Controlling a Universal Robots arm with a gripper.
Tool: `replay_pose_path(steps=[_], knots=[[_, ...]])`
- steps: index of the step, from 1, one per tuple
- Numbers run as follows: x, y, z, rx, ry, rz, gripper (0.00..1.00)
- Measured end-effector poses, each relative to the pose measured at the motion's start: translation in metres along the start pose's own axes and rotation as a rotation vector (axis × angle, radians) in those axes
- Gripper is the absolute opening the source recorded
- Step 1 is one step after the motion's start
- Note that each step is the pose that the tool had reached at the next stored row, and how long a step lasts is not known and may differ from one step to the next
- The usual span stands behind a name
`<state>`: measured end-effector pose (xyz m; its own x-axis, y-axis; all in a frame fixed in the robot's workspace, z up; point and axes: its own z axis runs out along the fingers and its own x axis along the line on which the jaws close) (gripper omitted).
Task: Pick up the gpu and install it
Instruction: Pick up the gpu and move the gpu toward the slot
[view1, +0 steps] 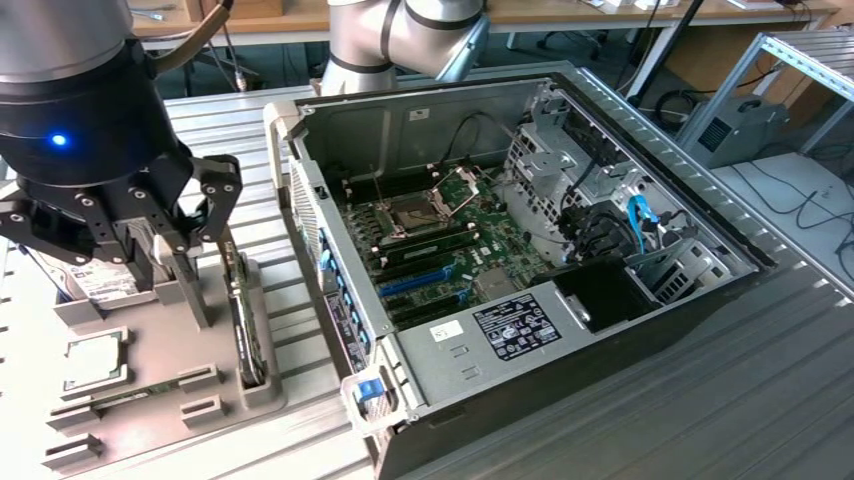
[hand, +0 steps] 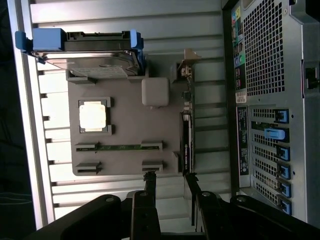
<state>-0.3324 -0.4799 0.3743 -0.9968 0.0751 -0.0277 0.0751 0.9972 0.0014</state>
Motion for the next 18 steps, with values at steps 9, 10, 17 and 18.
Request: replay_pose_path(steps=[9,10,17,18], knots=[[-0.0016,0.0001,0.0028,0.0000,0.0000,0.000,0.36],[-0.0018,0.0001,0.0031,0.0000,0.0000,0.000,0.36],[-0.0027,0.0002,0.0048,0.0000,0.0000,0.000,0.36],[-0.0029,0.0002,0.0051,0.0000,0.0000,0.000,0.36]])
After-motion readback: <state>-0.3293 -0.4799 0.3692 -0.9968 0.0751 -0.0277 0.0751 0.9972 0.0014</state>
